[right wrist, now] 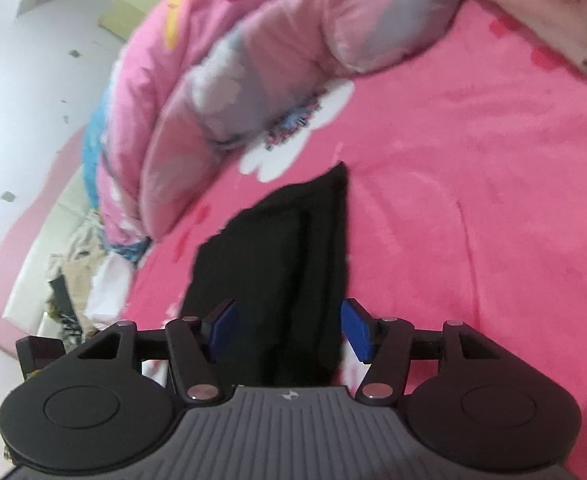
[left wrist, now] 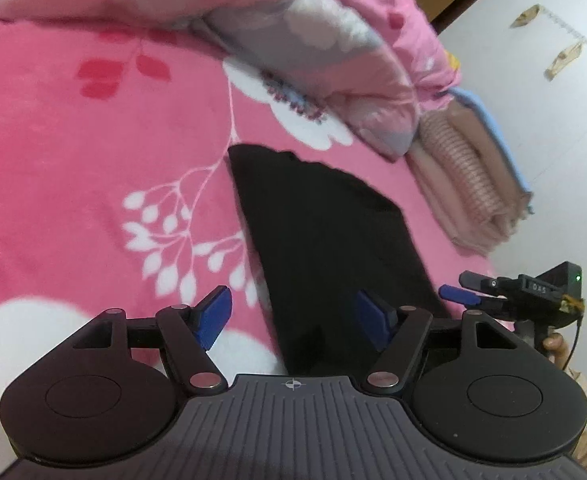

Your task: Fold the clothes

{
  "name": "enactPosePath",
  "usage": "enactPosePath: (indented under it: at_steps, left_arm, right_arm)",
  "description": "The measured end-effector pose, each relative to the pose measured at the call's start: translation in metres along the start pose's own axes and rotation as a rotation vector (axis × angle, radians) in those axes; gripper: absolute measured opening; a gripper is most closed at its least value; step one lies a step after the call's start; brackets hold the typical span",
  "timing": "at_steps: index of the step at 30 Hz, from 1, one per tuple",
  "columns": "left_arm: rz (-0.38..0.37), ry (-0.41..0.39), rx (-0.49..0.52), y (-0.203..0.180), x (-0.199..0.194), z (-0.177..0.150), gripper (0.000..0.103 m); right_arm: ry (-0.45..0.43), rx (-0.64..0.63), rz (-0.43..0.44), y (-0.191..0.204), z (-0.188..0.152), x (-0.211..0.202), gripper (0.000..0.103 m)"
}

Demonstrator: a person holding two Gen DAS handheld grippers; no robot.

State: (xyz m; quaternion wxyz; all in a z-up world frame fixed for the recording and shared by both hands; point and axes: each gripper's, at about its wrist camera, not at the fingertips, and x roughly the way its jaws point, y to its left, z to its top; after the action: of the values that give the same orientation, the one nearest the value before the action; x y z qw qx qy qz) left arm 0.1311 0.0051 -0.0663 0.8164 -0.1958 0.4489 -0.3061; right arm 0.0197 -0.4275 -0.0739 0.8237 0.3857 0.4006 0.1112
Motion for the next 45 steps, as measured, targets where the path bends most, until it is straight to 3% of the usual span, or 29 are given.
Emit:
enactPosePath:
  at_steps: [4,9,14,18,20,22,25,33,39,45]
  left_arm:
    - [-0.036,0.006,-0.001,0.011,0.021,0.016,0.069]
    - [-0.107,0.013,-0.001,0.019,0.046,0.038,0.067]
    - [-0.161,0.008,-0.001,0.025,0.071,0.059,0.058]
    - [-0.160,0.003,-0.002,0.023,0.091,0.071,0.042]
    - [-0.142,-0.004,0.010,0.020,0.097,0.074,0.030]
    - [-0.113,-0.017,0.026,0.016,0.100,0.075,0.011]
    - [-0.098,-0.046,0.039,0.008,0.096,0.076,0.006]
    - [-0.157,-0.200,0.155,-0.052,0.033,0.074,0.005]
    - [-0.224,-0.302,0.315,-0.131,-0.011,0.065,0.005]
    - [-0.316,-0.363,0.497,-0.220,-0.026,0.059,0.005]
  right_arm:
    - [-0.025,-0.025,0.021,-0.004,0.022,0.017,0.060]
    - [0.019,-0.058,0.089,-0.005,0.041,0.038,0.061]
    - [0.062,-0.102,0.150,0.001,0.066,0.071,0.060]
    - [0.091,-0.168,0.147,0.014,0.084,0.100,0.051]
    - [0.100,-0.218,0.132,0.023,0.088,0.111,0.036]
    - [0.103,-0.277,0.103,0.034,0.087,0.119,0.023]
    - [0.073,-0.360,0.066,0.050,0.082,0.118,0.018]
    - [-0.115,-0.484,0.052,0.092,0.063,0.043,0.016]
    - [-0.308,-0.554,0.062,0.119,0.042,-0.036,0.016]
    - [-0.528,-0.607,0.025,0.134,0.032,-0.118,0.016]
